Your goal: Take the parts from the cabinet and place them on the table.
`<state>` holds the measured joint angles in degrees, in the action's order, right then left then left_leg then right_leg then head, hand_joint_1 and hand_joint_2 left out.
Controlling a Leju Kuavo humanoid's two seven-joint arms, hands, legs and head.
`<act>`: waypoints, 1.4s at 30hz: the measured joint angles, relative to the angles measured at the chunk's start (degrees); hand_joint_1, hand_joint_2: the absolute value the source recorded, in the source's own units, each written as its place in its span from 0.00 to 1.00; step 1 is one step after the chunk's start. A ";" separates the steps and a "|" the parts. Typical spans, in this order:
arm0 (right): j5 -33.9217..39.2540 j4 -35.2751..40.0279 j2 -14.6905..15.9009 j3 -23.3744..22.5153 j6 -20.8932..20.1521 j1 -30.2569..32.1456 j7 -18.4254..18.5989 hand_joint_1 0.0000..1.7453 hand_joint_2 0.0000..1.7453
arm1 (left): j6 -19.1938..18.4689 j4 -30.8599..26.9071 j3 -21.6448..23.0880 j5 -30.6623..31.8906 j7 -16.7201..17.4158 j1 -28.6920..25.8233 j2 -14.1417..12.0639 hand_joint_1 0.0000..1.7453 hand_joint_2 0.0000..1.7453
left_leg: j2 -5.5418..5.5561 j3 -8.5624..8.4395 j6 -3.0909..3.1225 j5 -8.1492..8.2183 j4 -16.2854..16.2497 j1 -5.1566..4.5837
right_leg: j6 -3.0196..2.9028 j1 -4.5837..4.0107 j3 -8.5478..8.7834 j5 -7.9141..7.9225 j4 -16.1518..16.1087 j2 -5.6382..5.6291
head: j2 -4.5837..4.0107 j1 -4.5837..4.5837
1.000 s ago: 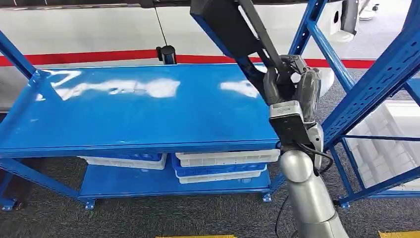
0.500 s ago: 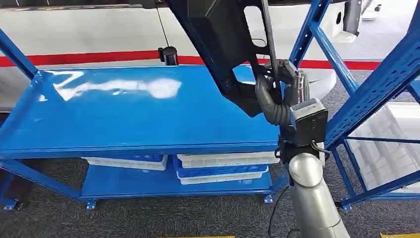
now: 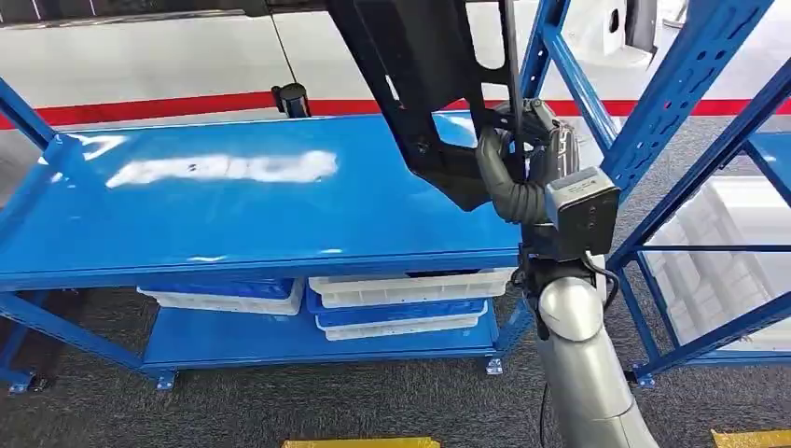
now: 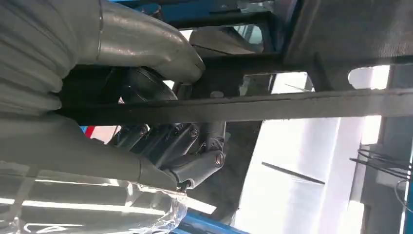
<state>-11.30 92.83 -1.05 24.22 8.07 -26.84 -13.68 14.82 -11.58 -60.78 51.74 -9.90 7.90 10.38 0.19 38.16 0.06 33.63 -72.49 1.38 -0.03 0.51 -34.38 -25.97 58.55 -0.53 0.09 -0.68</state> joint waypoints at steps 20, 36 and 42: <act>0.22 -1.73 -0.48 0.00 -0.90 -1.90 -0.68 1.00 1.00 | -0.11 -0.04 -0.57 -1.75 -2.28 0.52 -0.22 0.00 1.00 | -0.68 -2.65 1.07 -9.68 14.44 -1.29 | 3.30 0.24 4.96 -3.67 -0.58 0.40 | 0.00 0.70; -1.09 -5.77 -1.84 -0.22 0.55 -3.25 -2.67 1.00 1.00 | -2.30 -0.04 -1.44 -2.34 -7.13 0.85 -0.44 0.00 1.00 | 0.32 -11.31 0.42 -3.28 14.22 -1.02 | 2.11 0.57 -1.47 2.81 -0.57 0.63 | 0.00 0.11; -0.79 -6.10 -1.46 -1.62 1.14 0.06 -3.54 1.00 1.00 | -2.58 -0.02 -1.44 -1.57 -7.02 0.83 -0.26 0.00 1.00 | 0.00 -8.49 2.79 -5.03 15.90 -1.20 | 1.37 0.41 -6.89 -5.28 10.71 0.56 | 0.00 1.09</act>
<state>-12.09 86.73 -2.51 22.60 9.20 -26.78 -17.22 12.24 -11.61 -62.23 50.16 -16.92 8.73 10.12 0.19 29.67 2.85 28.60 -56.59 0.18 1.34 0.92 -41.26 -31.25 69.26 0.03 0.09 0.42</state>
